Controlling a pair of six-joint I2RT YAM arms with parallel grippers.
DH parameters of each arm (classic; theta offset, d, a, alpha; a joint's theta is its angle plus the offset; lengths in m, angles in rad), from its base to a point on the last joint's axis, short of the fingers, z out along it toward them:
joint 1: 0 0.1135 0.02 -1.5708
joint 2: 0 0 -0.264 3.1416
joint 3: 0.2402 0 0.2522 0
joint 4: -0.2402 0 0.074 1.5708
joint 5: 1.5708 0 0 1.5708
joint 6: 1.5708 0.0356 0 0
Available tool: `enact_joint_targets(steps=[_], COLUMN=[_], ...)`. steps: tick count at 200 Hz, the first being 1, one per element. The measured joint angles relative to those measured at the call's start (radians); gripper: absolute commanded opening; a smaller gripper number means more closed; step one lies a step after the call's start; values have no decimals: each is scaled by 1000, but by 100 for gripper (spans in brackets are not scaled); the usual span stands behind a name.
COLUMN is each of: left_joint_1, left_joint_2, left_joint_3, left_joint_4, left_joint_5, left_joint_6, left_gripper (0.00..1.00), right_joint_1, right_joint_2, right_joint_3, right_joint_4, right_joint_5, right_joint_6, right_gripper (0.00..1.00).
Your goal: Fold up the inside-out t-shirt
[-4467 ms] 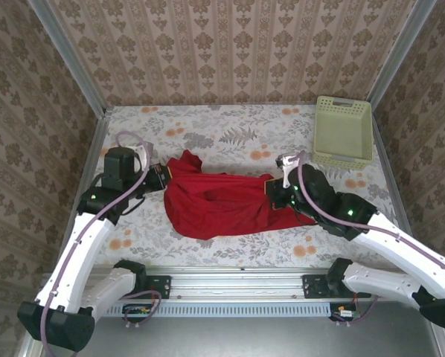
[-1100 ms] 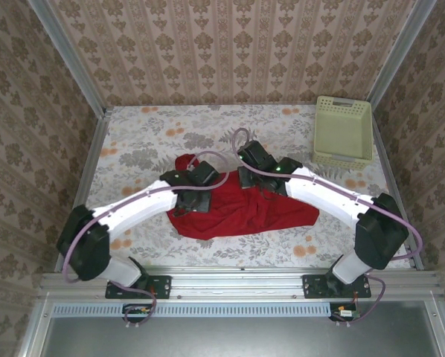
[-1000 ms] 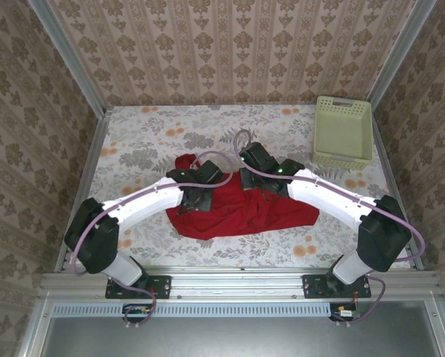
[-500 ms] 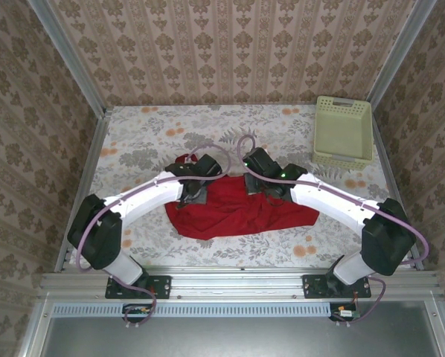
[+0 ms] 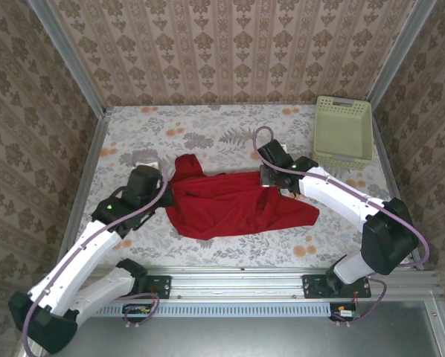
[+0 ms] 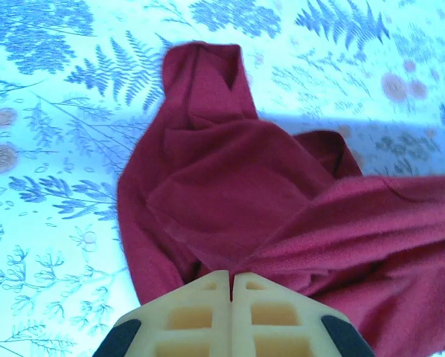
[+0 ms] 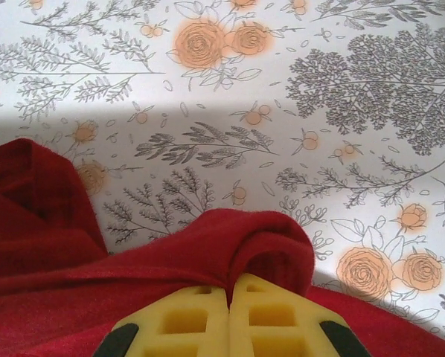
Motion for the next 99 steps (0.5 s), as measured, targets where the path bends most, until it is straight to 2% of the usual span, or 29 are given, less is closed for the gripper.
enact_joint_targets(steps=[22, 43, 52, 69, 99], left_joint_1=[105, 124, 127, 153, 190], left_joint_2=[107, 299, 365, 483, 615], left_joint_3=[3, 58, 85, 168, 287], left_joint_4=[19, 23, 30, 24, 8], left_joint_5=[90, 114, 113, 103, 32], left_joint_6=[26, 54, 64, 77, 90], left_gripper=[0, 3, 9, 26, 43], right_joint_1=[18, 33, 36, 33, 24], right_joint_2=[3, 51, 82, 157, 249], right_joint_3=[5, 60, 93, 164, 237], right_joint_4=[8, 6, 7, 10, 16], right_joint_5=[-29, -35, -34, -33, -31], right_joint_6=[-26, -49, -54, -66, -76], right_gripper=[0, 0, 0, 0, 0])
